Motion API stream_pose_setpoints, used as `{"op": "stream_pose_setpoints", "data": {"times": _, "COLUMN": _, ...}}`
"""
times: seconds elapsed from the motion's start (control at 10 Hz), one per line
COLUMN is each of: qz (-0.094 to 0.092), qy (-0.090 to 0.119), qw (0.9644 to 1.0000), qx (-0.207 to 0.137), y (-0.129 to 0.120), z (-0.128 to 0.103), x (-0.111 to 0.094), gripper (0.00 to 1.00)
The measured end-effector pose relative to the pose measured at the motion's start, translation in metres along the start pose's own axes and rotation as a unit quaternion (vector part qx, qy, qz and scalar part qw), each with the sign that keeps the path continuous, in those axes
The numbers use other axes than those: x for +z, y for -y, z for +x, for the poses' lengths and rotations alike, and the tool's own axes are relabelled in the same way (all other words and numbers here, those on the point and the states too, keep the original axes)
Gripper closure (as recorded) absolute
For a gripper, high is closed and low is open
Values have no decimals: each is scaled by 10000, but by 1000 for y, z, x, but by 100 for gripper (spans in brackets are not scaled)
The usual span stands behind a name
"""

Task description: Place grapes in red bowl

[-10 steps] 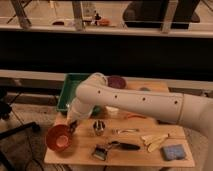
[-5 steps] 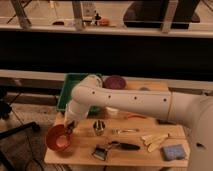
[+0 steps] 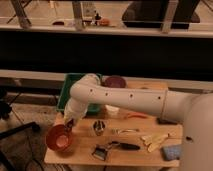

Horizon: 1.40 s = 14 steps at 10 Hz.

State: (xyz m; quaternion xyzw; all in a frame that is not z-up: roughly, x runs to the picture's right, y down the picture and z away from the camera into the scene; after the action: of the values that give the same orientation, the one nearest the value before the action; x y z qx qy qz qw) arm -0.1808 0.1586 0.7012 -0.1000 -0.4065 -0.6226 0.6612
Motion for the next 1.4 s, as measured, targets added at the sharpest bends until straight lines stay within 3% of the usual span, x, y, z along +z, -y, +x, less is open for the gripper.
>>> {"op": "stream_pose_setpoints", "data": {"times": 0.4, "qz": -2, "qy": -138, "qw": 9999, "qx": 28, "y": 8, "z": -2, "x": -11, "gripper": 100}}
{"op": "stream_pose_setpoints", "data": {"times": 1.4, "qz": 187, "qy": 65, "qw": 9996, "qx": -176, "y": 45, "z": -22, "x": 3, "gripper": 100}}
